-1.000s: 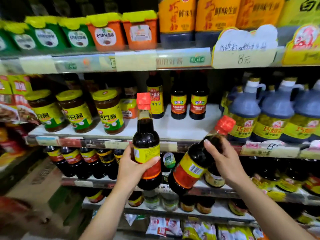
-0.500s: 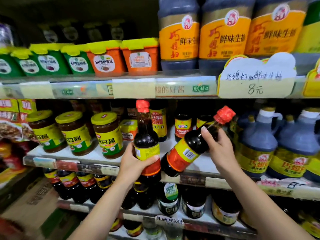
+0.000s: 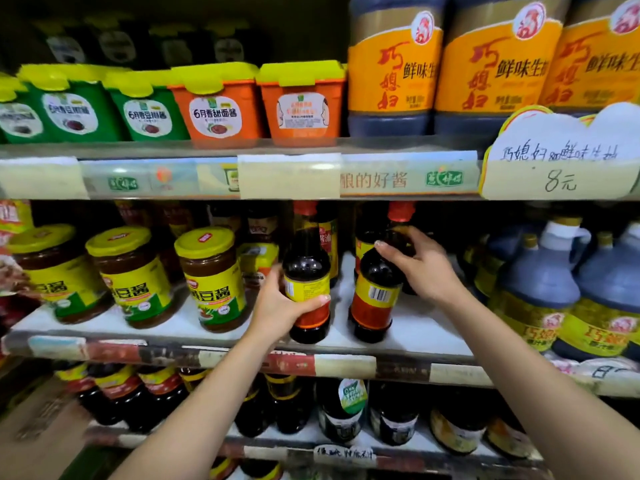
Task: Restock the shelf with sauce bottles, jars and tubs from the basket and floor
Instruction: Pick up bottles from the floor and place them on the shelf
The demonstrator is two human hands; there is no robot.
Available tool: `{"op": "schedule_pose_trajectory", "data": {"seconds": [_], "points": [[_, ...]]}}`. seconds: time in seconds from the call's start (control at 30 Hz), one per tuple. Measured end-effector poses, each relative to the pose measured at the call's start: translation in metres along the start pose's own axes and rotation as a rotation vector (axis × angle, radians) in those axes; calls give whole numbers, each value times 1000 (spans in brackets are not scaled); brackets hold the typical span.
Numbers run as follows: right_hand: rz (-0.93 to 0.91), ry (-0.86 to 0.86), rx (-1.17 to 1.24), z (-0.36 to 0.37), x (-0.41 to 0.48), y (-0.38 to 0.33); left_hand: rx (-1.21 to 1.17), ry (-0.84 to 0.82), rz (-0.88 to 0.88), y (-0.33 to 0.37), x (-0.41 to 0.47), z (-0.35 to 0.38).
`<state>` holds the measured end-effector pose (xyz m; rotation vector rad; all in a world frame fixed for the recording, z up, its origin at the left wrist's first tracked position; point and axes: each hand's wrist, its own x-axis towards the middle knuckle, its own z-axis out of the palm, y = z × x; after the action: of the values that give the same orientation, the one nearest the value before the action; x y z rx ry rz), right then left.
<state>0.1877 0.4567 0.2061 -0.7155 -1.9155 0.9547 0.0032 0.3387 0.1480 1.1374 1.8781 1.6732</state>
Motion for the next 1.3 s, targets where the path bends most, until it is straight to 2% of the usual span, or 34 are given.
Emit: {"op": "schedule_pose_trajectory", "data": {"seconds": [0.23, 0.43, 0.63, 0.87, 1.07, 1.3], "points": [[-27, -51, -199, 8, 20, 2, -70, 3, 29, -13, 15, 7], [-17, -56, -118, 14, 13, 11, -63, -30, 67, -22, 23, 14], [-3, 39, -33, 25, -1, 20, -74, -80, 85, -18, 20, 13], [150, -42, 133, 32, -44, 54, -14, -255, -4, -29, 22, -1], [171, -24, 30, 42, -50, 62, -60, -316, -58, -43, 25, 3], [193, 31, -58, 44, -49, 64, -38, -279, -36, -45, 24, 5]]}}
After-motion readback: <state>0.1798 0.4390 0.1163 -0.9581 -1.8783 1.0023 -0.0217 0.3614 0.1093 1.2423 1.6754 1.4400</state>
